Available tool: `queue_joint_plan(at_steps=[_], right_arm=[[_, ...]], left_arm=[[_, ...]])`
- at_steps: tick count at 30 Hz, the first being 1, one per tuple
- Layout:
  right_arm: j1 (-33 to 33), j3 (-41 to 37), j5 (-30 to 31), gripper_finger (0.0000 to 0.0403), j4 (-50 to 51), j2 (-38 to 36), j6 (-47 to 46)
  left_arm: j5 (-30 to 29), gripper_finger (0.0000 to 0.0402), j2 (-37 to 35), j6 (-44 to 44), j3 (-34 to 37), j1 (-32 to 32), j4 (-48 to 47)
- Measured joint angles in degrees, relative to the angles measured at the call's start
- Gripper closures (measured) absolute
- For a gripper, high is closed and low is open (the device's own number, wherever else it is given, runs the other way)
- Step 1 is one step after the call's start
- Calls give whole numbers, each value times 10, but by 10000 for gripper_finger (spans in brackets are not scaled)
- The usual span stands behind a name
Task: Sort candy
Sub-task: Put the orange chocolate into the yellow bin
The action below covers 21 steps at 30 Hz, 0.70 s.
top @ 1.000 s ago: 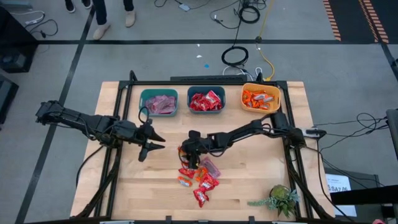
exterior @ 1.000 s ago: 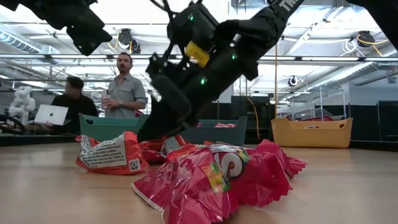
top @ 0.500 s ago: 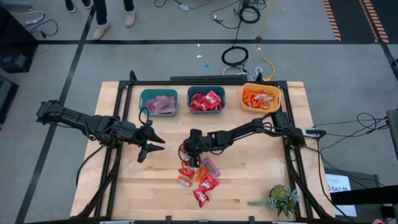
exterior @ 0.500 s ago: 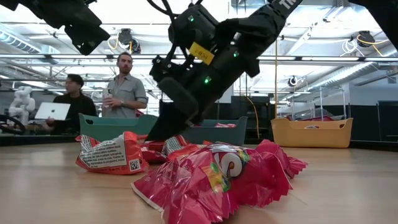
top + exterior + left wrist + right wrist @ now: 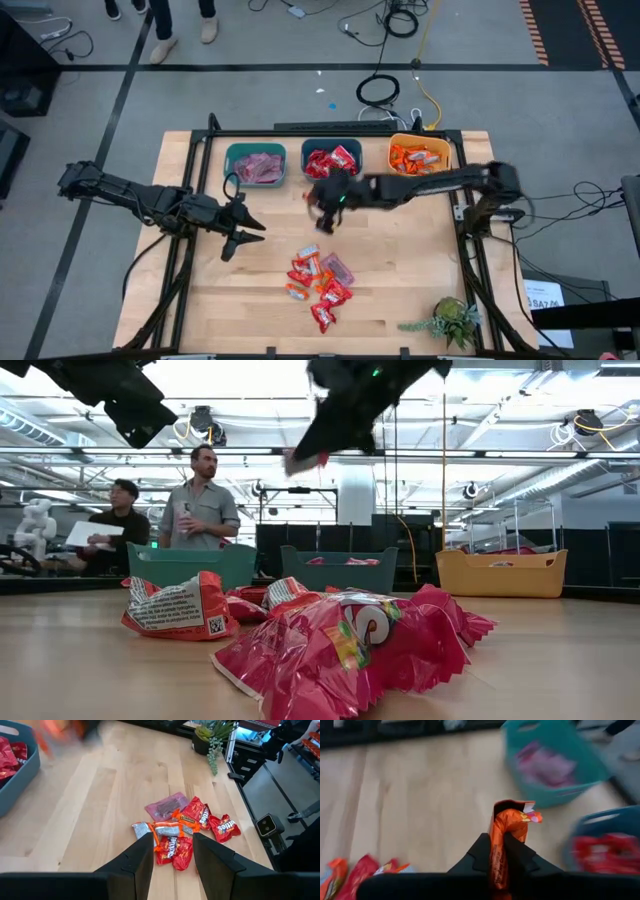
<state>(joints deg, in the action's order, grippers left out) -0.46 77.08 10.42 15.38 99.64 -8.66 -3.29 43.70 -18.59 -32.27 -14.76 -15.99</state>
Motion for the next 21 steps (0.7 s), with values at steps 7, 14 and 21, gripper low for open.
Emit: queue_joint_plan(at_steps=[7, 14, 21], right_arm=[[-72, -67, 4, 391, 33, -162, 18], [-170, -215, 48, 391, 38, -337, -23], [-283, -331, 127, 393, 73, -453, -157]], left_arm=[[-4, 256, 0, 0, 0, 0, 0], [-5, 256, 0, -1, 0, 0, 0], [-6, 256, 0, -2, 0, 0, 0]])
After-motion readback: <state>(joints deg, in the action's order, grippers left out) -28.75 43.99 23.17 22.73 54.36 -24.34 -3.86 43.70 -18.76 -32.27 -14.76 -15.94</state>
